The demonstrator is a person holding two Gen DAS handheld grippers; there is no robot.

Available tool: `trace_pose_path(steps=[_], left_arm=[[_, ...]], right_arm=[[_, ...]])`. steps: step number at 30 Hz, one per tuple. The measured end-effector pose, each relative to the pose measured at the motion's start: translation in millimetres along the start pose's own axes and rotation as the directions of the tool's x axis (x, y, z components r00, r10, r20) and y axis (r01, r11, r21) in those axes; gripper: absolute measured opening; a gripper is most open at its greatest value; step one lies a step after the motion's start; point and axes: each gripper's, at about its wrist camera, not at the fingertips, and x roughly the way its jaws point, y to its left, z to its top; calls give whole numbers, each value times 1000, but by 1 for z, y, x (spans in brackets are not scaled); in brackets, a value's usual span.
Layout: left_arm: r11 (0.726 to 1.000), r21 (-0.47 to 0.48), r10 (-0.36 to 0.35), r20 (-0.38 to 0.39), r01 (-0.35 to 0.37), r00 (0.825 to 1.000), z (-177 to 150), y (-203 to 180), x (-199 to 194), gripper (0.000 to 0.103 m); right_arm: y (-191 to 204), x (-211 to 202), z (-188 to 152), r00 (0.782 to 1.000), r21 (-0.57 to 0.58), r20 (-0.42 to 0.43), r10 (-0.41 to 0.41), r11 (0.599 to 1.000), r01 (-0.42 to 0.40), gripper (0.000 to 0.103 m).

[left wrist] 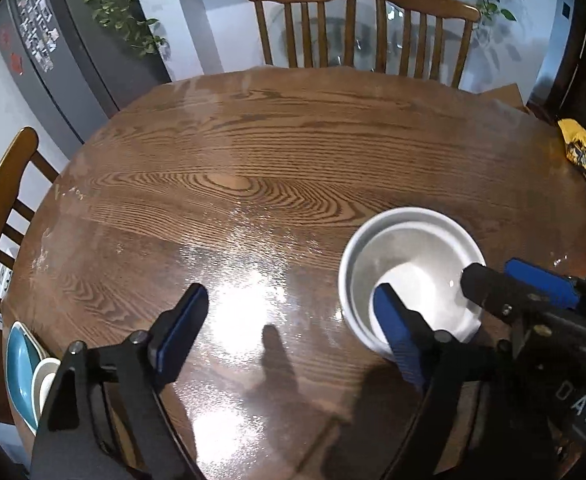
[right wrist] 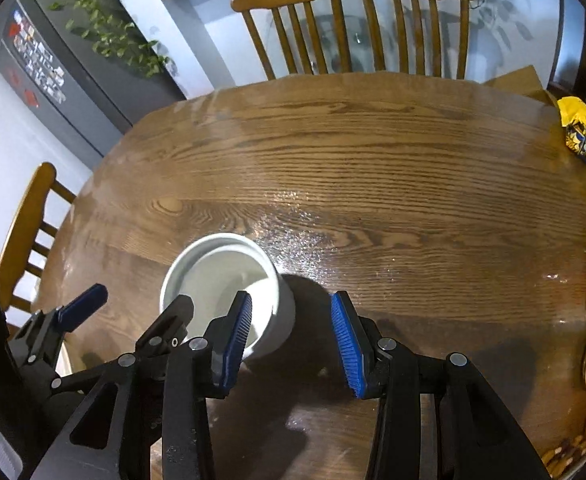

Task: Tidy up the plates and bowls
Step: 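Reach the left gripper to the small white ramekin rim and grasp it, then lift the ramekin with the left gripper and carry it over the nested bowls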

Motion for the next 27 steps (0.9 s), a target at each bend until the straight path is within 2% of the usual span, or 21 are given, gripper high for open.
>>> trace_pose_path(steps=[3, 4, 6, 8, 12, 20, 27], left_arm=[[1000, 7, -18, -16, 18, 1000, -1, -3, 5, 71], [1000, 7, -27, -14, 27, 1000, -1, -3, 5, 70], [999, 10, -47, -17, 47, 999, -1, -5, 4, 59], [997, 19, -68, -21, 69, 997, -1, -9, 4, 49], [995, 29, -98, -23, 99, 995, 0, -14, 5, 36], [989, 16, -147, -54, 148, 988, -1, -21, 7, 33], [988, 21, -153, -49, 154, 987, -3, -23, 8, 32]], right_arm=[[-4, 8, 1, 1000, 8, -20, 10, 1000, -10, 43], [-5, 9, 1, 1000, 11, -21, 15, 1000, -15, 40], [-5, 10, 1, 999, 13, -20, 34, 999, -33, 36], [-4, 10, 2, 999, 10, -21, 44, 999, -43, 27], [3, 12, 3, 998, 2, -19, 54, 999, -54, 16], [2, 13, 3, 997, 21, -23, 77, 997, -76, 14], [1, 14, 3, 997, 22, -19, 80, 997, -79, 14]])
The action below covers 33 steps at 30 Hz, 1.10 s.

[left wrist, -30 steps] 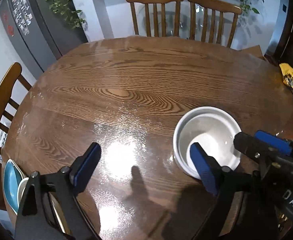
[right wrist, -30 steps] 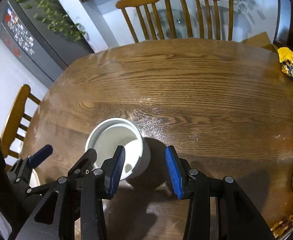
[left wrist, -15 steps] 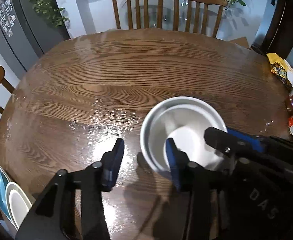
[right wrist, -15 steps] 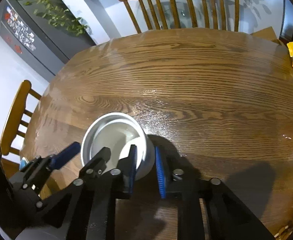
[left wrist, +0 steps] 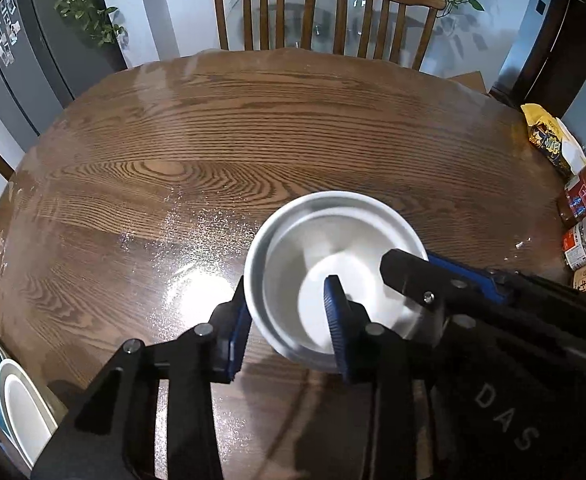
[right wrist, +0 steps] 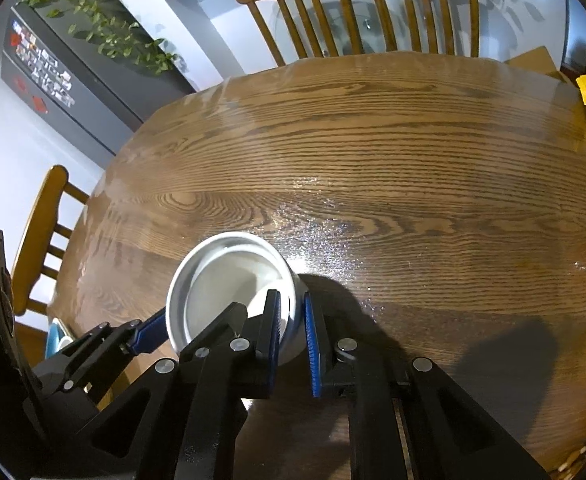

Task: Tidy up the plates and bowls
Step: 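Lift the ramekin with the left gripper and carry it over the nested bowls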

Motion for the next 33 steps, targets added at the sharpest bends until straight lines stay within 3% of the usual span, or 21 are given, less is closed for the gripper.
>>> trace_pose_path(steps=[33], left_arm=[[999, 35, -14, 29, 13, 999, -12, -6, -7, 32]], right_arm=[[-6, -6, -10, 1000, 41, 23, 0, 999, -1, 14]])
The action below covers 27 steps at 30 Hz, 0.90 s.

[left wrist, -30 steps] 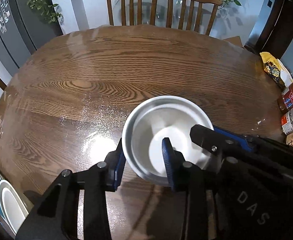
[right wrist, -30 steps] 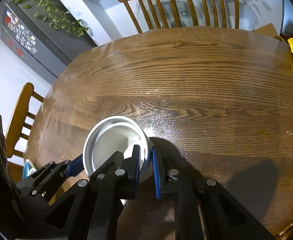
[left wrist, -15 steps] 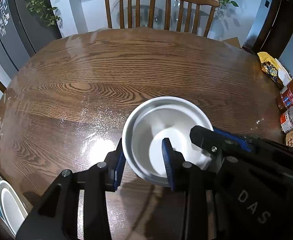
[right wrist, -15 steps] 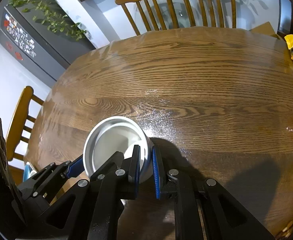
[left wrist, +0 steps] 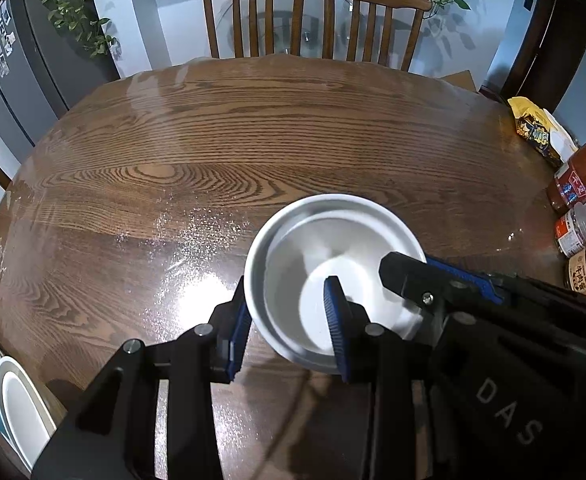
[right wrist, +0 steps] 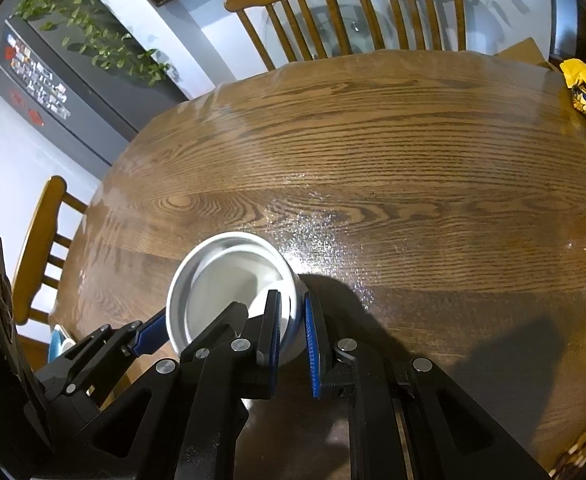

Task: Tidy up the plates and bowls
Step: 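Lift the ramekin with the left gripper and carry it over the nested bowls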

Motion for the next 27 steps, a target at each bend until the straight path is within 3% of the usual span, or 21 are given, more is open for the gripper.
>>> trace_pose_path(steps=[27], left_arm=[[998, 64, 12, 62, -16, 998, -30, -6, -41, 32]], right_arm=[[10, -39, -40, 998, 19, 57, 12, 1000, -13, 14]])
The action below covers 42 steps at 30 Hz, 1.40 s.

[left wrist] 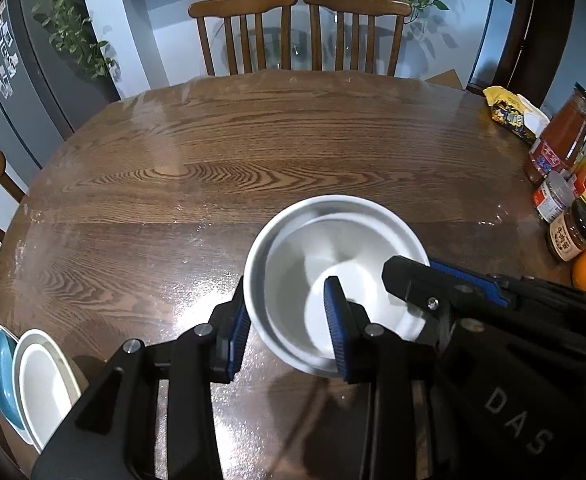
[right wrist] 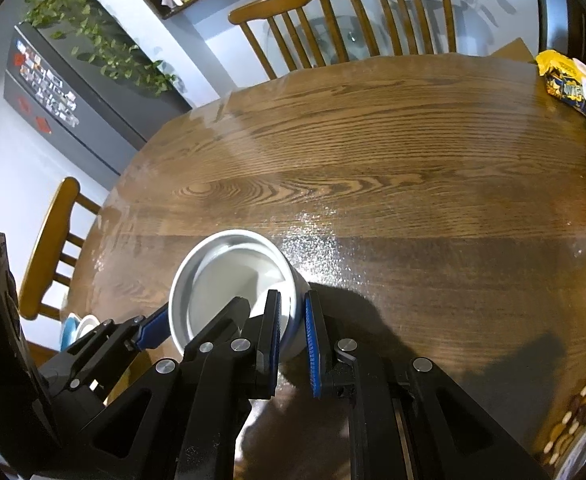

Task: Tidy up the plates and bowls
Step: 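Lift the ramekin with the left gripper and carry it over the nested bowls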

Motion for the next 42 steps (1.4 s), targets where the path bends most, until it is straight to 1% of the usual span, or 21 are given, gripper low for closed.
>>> trace_pose_path(steps=[8, 14, 20, 31, 42], left_arm=[[1000, 14, -6, 39, 5, 999, -8, 0, -27, 32], [1000, 23, -14, 78, 12, 997, -19, 2, -54, 32], [999, 29, -15, 102, 12, 995, -32, 9, -72, 32], [999, 31, -13, 101, 10, 995, -61, 25, -86, 32], [1000, 20, -1, 112, -1, 994, -77, 46, -98, 32]], right_arm=[[13, -26, -13, 999, -6, 46, -4, 1000, 4, 14], [29, -50, -25, 996, -20, 83, -15, 1000, 17, 14], [43, -64, -38, 994, -29, 105, -18, 999, 22, 14], [62, -67, -62, 996, -38, 88, -16, 999, 20, 14], [82, -67, -79, 997, -51, 75, 5, 999, -1, 14]])
